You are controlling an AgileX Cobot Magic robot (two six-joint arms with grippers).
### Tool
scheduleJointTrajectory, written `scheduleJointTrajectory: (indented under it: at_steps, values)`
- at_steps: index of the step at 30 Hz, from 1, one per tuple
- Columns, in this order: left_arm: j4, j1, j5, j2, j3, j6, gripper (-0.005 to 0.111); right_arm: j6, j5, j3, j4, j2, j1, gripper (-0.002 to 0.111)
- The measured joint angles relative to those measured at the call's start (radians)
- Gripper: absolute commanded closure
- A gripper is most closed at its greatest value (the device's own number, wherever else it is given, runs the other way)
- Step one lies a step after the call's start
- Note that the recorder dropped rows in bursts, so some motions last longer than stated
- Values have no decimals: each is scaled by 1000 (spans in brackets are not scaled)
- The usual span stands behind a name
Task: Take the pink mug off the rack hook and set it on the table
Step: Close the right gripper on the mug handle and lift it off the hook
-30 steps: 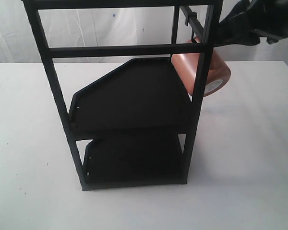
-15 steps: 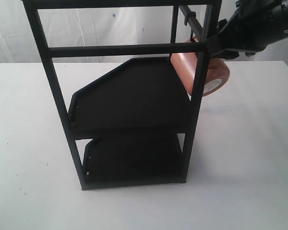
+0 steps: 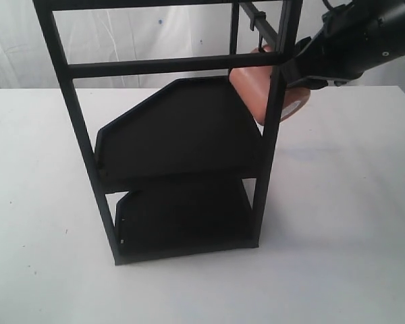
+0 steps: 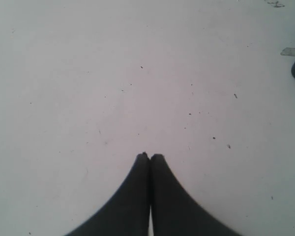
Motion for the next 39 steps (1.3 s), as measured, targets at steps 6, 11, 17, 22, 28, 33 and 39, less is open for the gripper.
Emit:
scheduleJointTrajectory:
  at_steps: [6, 11, 17, 22, 28, 33, 39]
  values:
    - [0, 0, 0, 0, 0, 0, 107, -2, -13, 0, 0, 10, 2, 107]
    - [0, 0, 0, 0, 0, 0, 107, -2, -17, 0, 7, 10, 2, 108]
    - [0, 0, 0, 0, 0, 0, 107, -2, -19, 0, 8, 10, 2, 108]
    - [0, 0, 0, 0, 0, 0, 107, -2, -15, 0, 9, 2, 2, 108]
    - [0, 0, 0, 0, 0, 0, 107, 0, 5, 2, 9, -28, 2, 108]
    - [0, 0, 0, 0, 0, 0, 107, 4, 23, 3, -6, -61, 2, 108]
    - [0, 0, 0, 0, 0, 0, 107, 46, 23, 3, -73, -73, 2, 108]
